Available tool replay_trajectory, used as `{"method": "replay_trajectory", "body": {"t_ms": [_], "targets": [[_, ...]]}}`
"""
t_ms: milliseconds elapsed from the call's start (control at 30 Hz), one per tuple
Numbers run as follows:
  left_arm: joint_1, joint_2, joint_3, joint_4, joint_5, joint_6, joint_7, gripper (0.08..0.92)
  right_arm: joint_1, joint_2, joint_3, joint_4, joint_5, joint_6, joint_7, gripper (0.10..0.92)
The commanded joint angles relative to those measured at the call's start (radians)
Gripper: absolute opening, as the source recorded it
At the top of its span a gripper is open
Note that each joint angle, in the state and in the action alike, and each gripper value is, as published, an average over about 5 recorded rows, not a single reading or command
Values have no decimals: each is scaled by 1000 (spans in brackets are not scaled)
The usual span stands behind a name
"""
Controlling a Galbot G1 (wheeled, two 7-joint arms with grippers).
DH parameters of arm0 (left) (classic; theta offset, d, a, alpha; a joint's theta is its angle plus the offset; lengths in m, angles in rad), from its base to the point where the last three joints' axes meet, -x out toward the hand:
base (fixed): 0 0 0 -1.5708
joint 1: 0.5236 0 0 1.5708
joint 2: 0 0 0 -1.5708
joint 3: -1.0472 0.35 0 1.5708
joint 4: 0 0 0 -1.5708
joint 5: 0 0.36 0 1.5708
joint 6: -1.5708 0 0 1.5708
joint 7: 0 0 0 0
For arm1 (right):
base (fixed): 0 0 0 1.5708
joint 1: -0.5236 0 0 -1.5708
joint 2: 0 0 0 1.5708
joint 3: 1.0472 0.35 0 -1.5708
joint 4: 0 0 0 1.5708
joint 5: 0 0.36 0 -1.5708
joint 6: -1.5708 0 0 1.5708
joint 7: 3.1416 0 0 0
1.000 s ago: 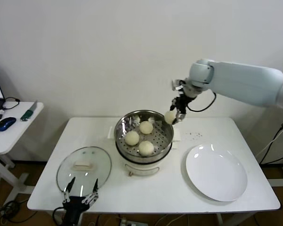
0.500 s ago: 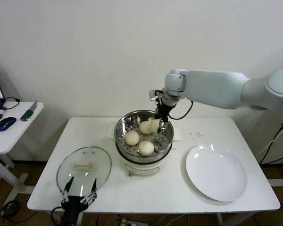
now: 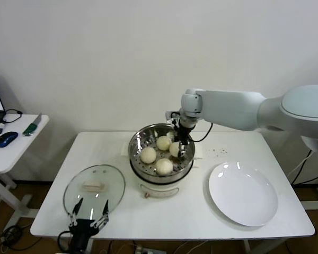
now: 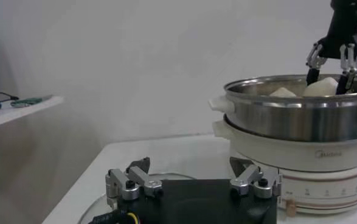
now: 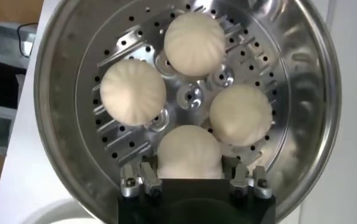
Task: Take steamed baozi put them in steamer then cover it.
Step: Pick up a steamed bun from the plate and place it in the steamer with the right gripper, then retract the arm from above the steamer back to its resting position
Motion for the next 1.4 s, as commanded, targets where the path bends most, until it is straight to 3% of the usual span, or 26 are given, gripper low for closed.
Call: {"method": "replay_trajectory", "body": {"t_ms": [33,367,667,967,1400], "targets": [[-3,2,1,-1,1,3,1,823,-20,1,0,-10,-56,5,-25,679],[-2,3,3,-9,6,6,1,823,-6,-34,52,9,-97,13,-39,817],[-8,3,6,-9,15,7,1,823,48,-183,176,92,-105,51,-37,823],[-30,7,-13,-22,60,-6,-2,823,-47,-420,318,232,-1,219,343,823],[-106,7,-15,-30,163,29,10,823,-704,-745,1054,409,16,330,594,823]]}}
